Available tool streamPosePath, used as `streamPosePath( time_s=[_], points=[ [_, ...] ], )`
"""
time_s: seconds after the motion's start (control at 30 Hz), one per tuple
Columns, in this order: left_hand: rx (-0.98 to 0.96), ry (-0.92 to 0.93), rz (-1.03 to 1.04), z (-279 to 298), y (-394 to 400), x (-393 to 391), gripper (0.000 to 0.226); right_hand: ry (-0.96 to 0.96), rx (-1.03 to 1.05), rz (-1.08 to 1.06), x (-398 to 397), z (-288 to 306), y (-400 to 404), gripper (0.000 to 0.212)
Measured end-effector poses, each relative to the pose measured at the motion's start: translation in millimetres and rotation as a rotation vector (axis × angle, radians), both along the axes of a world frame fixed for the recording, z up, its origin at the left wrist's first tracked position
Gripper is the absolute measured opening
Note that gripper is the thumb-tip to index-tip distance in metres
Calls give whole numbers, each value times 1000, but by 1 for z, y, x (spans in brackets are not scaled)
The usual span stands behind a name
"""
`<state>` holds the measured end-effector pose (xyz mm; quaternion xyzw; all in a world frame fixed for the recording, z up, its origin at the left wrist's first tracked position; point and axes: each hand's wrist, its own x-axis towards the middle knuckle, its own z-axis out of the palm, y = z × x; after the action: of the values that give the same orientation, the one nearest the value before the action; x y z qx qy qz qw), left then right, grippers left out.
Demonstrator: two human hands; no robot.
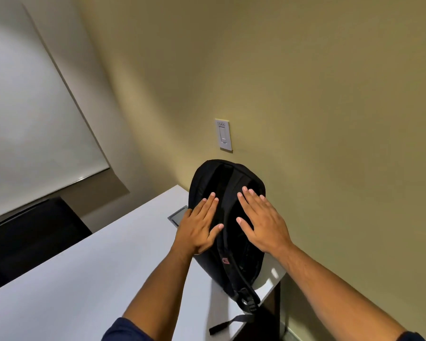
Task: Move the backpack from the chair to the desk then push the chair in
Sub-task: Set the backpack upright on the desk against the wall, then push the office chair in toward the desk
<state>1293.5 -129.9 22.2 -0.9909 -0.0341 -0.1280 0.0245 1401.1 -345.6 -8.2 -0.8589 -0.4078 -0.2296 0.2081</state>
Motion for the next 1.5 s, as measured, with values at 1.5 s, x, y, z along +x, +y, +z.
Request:
streamPosePath(
  time_s=[1.5],
  points=[
    [8,154,631,-76,-88,-565,79,80,-316,283,-410,-83,-58,71]
  ],
)
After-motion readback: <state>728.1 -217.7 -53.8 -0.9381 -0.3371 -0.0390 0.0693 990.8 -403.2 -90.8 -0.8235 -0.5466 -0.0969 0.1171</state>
